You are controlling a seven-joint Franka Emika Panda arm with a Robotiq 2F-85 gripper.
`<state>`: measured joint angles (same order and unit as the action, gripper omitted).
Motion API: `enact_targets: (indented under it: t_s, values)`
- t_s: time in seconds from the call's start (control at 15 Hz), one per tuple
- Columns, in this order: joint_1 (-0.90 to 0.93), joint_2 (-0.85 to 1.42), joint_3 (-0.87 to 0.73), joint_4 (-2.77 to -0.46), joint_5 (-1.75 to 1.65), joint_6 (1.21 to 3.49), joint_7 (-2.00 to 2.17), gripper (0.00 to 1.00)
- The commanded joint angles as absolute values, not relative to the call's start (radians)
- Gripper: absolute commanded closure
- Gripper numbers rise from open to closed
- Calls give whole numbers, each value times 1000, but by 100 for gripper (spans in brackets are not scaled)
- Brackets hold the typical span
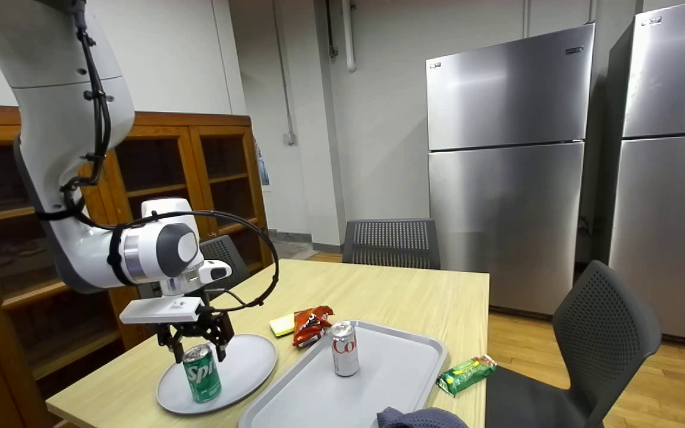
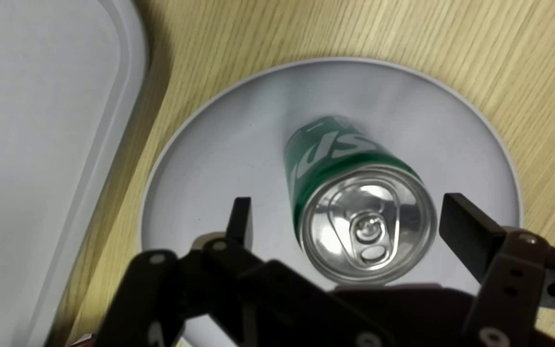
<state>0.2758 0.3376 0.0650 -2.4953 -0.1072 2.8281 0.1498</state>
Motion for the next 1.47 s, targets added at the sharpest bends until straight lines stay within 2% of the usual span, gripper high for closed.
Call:
enact_targets:
  t_s: [0.0, 0.33, 0.4, 0.53, 0.73, 0.8, 1.4]
  values:
    - [296, 324, 50, -2509, -133, 2835, 190, 0]
    - [292, 322, 53, -2511, -131, 2839, 183, 2]
    - [293, 321, 53, -2512, -132, 2840, 184, 26]
    - [294, 320, 52, -2513, -134, 2844, 184, 32]
    - [297, 320, 50, -2514, -135, 2845, 188, 58]
    - [292, 318, 56, -2514, -129, 2845, 181, 62]
    - [270, 240, 88, -2540, -104, 2870, 151, 62]
